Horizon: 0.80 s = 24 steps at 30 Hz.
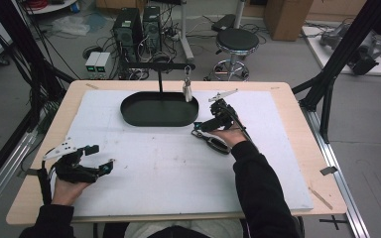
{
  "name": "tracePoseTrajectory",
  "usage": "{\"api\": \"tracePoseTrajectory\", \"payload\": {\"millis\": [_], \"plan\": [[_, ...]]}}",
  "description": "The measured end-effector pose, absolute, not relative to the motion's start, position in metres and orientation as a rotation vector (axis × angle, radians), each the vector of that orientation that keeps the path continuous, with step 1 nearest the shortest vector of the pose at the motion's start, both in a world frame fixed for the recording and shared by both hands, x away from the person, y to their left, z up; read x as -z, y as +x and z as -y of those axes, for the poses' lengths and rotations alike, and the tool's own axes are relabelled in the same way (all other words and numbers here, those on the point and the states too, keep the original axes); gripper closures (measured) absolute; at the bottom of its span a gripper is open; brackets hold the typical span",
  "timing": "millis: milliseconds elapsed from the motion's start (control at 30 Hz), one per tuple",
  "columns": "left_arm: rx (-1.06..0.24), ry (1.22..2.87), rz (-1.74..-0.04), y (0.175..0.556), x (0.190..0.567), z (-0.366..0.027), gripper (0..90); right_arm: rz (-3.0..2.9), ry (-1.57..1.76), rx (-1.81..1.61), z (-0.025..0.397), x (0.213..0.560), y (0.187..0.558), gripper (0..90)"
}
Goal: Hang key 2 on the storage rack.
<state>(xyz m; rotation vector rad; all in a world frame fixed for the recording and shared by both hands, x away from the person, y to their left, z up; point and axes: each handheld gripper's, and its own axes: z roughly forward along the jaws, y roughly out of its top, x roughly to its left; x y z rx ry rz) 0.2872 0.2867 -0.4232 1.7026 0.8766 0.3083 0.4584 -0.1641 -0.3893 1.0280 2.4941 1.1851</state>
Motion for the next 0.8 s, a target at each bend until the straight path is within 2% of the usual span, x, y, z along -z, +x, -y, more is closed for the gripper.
{"api": "tracePoseTrajectory", "payload": {"millis": [800], "plan": [[-0.306,1.706,-0.876,0.287,0.423,-0.286,1.9,-2.654,1.029,-0.968,0.151,0.412,0.457,1.5]]}}
